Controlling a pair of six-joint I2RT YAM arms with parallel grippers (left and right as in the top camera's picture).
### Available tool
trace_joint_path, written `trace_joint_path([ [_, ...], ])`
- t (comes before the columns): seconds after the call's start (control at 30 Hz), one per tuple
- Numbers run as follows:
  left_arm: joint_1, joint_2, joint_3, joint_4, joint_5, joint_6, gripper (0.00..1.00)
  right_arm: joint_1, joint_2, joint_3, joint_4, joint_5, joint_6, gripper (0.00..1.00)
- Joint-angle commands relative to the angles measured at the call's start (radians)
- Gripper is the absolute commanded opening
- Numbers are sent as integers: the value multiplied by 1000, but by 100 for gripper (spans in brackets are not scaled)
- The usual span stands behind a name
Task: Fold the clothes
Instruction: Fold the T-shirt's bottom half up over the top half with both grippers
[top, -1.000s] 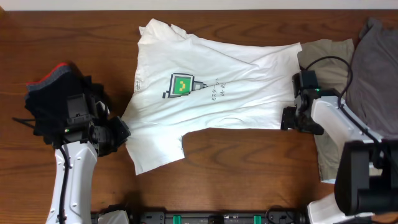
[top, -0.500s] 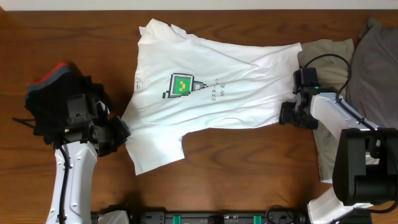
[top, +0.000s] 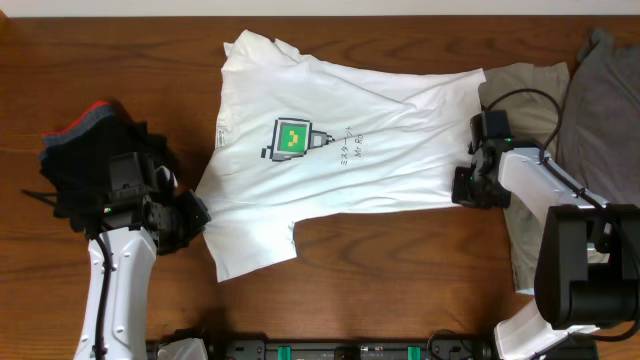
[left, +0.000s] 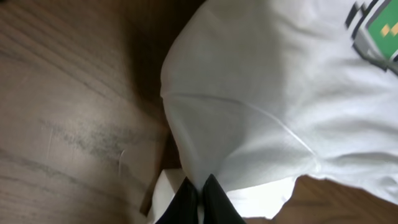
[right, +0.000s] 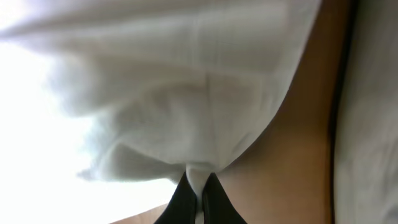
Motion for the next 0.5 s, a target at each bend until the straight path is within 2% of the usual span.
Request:
trace_joint_path([
  [0.0, 5, -46, 16, -32, -13, 51, 6, -19, -70, 10, -57, -4, 0, 1],
  [0.27, 5, -211, 72, -146, -13, 77, 6, -36, -395, 31, -220, -3, -1, 1],
  [0.47, 5, -317, 133, -216, -13, 77, 6, -36, -567, 31, -281, -3, -1, 1],
])
